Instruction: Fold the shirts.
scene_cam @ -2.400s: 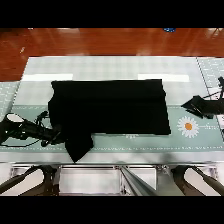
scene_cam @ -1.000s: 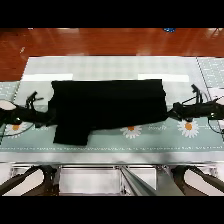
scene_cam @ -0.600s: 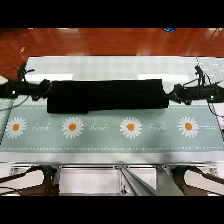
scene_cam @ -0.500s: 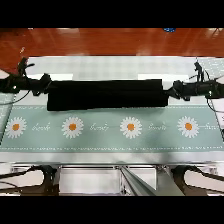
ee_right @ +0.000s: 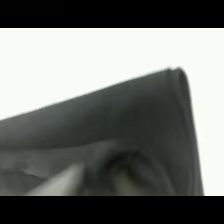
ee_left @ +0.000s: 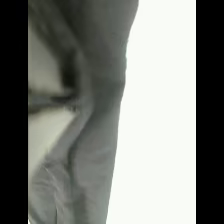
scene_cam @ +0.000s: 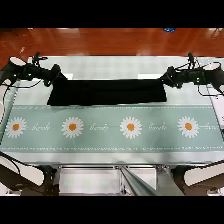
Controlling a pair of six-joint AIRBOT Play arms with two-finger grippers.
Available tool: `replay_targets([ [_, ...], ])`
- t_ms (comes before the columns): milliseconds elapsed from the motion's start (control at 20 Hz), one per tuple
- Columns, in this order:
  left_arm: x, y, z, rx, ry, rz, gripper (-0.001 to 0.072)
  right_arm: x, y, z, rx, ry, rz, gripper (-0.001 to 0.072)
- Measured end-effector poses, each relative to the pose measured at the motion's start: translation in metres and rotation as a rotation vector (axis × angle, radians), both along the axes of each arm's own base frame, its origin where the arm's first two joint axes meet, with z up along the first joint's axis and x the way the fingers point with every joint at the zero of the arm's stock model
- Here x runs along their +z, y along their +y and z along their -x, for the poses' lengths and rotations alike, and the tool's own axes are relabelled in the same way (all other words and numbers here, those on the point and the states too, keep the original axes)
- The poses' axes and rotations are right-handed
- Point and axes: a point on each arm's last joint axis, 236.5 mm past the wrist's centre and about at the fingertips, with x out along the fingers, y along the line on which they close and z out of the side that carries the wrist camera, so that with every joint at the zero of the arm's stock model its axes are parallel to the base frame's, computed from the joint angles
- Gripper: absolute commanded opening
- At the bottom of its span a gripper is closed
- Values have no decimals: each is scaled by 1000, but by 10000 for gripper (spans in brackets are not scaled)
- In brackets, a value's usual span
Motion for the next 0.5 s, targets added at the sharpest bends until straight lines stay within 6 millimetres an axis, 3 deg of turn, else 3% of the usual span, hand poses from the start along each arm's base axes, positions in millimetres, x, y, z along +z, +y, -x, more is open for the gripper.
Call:
replay_targets([
  [150, 2, 9, 6, -33, 31, 6, 505, 3, -4, -7, -22, -5, -21, 410],
  [250, 8, 38, 17, -23, 71, -27, 505, 17, -22, -5, -46, -15, -32, 410],
  [400, 37, 81, 38, 8, 73, -80, 505, 45, -59, 11, -75, -34, -35, 410],
  [500, 60, 94, 51, 34, 33, -115, 505, 46, -82, 26, -109, -21, -4, 410],
])
